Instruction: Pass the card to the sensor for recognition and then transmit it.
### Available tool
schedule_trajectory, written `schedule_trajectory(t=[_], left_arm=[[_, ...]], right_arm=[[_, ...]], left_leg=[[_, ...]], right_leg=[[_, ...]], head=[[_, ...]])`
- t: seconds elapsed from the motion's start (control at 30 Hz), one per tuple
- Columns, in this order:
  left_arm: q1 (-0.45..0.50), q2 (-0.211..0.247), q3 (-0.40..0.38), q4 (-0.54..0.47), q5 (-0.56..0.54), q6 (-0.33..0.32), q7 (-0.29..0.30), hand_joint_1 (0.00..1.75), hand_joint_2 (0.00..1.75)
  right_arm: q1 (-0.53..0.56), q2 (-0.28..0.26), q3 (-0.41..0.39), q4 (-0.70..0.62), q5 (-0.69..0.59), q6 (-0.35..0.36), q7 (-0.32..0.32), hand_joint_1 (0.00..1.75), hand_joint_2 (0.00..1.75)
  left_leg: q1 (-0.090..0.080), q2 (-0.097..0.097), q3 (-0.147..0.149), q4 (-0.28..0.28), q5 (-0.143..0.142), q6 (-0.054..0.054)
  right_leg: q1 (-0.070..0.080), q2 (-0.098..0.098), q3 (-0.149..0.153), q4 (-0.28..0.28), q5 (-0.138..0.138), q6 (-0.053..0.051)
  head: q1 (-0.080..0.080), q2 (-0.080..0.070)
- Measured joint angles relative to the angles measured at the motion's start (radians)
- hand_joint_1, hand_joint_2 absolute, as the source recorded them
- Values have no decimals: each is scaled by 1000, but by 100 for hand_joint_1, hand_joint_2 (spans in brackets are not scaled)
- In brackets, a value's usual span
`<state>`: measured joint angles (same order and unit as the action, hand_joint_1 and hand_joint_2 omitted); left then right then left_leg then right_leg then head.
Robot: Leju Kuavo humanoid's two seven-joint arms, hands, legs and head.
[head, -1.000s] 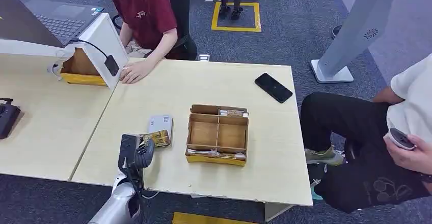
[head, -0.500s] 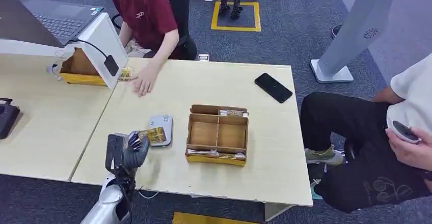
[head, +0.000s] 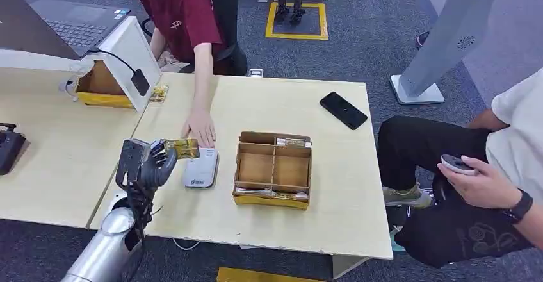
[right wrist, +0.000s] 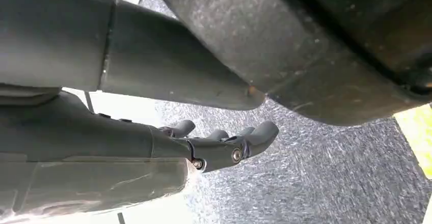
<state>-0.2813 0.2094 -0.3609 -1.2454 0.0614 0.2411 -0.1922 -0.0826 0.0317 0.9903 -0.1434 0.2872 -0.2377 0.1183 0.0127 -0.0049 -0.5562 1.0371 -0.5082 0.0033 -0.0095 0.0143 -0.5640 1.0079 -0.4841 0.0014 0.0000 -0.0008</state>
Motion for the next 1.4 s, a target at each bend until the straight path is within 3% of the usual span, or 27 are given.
schedule_trajectory(t=[0.33,0.67,0.8,1.07,1.4], left_arm=[[-210,-6,-22,323,-92,-6,6,175,175],[-244,-13,-33,430,-102,-24,-6,175,175],[-231,16,-34,413,-84,-93,-16,175,175],[-79,132,8,200,-19,-128,0,175,175],[-10,164,48,129,-33,-150,3,175,175]], right_arm=[[-4,0,2,0,18,8,0,0,0],[-5,0,2,0,20,9,0,0,0],[-4,-1,2,0,18,8,-2,0,0],[-3,-1,1,1,9,8,-3,0,0],[-3,-1,1,1,9,8,-3,0,0]], left_leg=[[0,3,0,0,0,0],[0,3,0,0,0,0],[0,5,0,0,0,0],[1,6,-1,0,0,0],[1,6,-1,0,0,0]], right_leg=[[0,3,0,0,1,1],[0,4,-1,0,1,1],[0,6,-1,0,1,1],[0,7,-2,0,0,0],[0,6,-1,0,1,1]], head=[[0,0],[0,0],[0,0],[0,0],[0,0]])
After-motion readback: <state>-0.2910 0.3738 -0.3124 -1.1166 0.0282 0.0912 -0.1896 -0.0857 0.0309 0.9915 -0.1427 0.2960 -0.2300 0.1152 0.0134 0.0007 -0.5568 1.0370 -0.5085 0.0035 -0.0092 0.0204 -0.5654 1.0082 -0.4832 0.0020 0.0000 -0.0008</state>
